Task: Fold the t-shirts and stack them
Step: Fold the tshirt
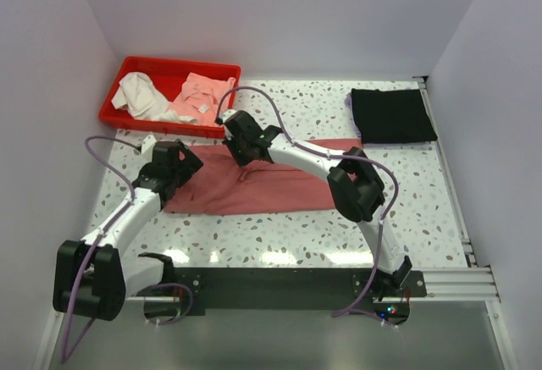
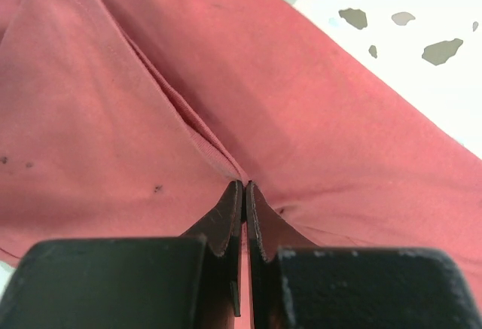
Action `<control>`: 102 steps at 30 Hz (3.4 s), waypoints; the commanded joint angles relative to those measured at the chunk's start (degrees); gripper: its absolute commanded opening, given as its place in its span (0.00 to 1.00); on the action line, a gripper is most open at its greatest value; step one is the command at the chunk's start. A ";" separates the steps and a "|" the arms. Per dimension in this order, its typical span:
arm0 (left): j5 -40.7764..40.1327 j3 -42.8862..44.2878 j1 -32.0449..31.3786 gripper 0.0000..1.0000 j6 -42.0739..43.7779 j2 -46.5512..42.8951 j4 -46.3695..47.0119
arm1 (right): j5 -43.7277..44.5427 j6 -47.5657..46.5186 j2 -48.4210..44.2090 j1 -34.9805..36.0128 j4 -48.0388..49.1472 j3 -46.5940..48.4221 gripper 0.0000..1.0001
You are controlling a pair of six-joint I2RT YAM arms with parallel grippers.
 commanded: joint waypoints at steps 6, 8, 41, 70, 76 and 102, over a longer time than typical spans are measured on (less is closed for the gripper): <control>4.57 2.65 0.36 0.99 7.67 6.76 11.23 | -3.43 0.25 -1.41 -1.02 0.27 -0.69 0.00; 3.86 4.58 0.36 0.95 8.47 9.75 10.18 | -3.52 0.25 -1.41 -1.02 0.27 -0.77 0.00; 7.38 6.26 0.36 0.18 12.08 17.14 13.08 | -5.72 2.01 -0.44 -1.02 0.88 -2.62 0.00; -2.45 7.13 0.45 0.00 20.43 10.64 17.56 | -8.27 2.98 -5.10 -1.02 2.64 -4.29 0.00; -3.08 12.67 0.45 0.00 23.06 11.34 15.27 | -6.69 2.01 -5.27 -1.02 1.24 -2.88 0.00; -8.62 19.79 0.54 1.00 20.26 18.37 5.08 | 8.44 0.87 0.27 -1.55 -5.89 7.50 0.59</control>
